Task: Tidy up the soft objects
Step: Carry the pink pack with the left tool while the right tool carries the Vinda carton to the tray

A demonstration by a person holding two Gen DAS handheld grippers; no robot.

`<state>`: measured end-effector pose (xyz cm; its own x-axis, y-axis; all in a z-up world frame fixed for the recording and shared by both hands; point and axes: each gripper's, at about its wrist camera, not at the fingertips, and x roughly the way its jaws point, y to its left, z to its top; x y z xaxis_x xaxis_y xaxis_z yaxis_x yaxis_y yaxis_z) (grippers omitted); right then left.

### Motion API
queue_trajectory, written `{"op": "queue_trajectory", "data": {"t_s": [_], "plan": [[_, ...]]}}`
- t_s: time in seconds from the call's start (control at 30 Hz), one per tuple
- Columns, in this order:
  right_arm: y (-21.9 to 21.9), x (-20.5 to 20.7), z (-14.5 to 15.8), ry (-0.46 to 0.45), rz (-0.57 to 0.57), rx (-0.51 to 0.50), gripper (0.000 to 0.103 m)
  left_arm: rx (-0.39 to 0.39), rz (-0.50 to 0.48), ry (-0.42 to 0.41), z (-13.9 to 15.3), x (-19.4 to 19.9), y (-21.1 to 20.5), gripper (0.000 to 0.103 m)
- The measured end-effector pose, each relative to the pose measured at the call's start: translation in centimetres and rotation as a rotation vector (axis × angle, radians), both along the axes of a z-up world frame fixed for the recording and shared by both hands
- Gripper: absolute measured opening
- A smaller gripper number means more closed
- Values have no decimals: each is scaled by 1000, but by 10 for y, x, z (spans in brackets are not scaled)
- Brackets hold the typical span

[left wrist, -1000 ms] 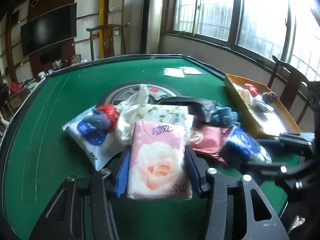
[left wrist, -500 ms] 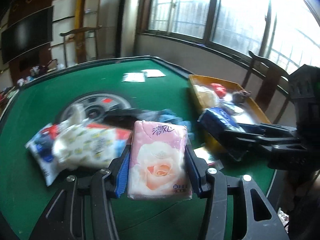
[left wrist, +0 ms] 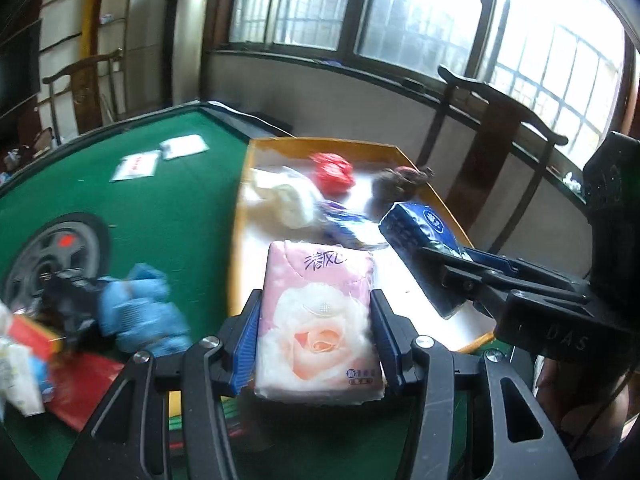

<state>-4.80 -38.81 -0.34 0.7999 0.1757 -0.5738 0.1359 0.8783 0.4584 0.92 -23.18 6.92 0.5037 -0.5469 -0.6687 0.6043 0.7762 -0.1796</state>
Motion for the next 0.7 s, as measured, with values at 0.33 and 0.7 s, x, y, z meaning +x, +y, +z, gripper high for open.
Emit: {"op": "queue_trajectory", "data": {"t_s": [0.33, 0.7], "plan": [[-19, 7, -23, 69, -39, -20, 53, 53, 4, 60, -31, 15, -32, 52], [-11, 15, -30, 133, -36, -84, 54, 68, -18, 62, -38, 17, -36, 53]]}}
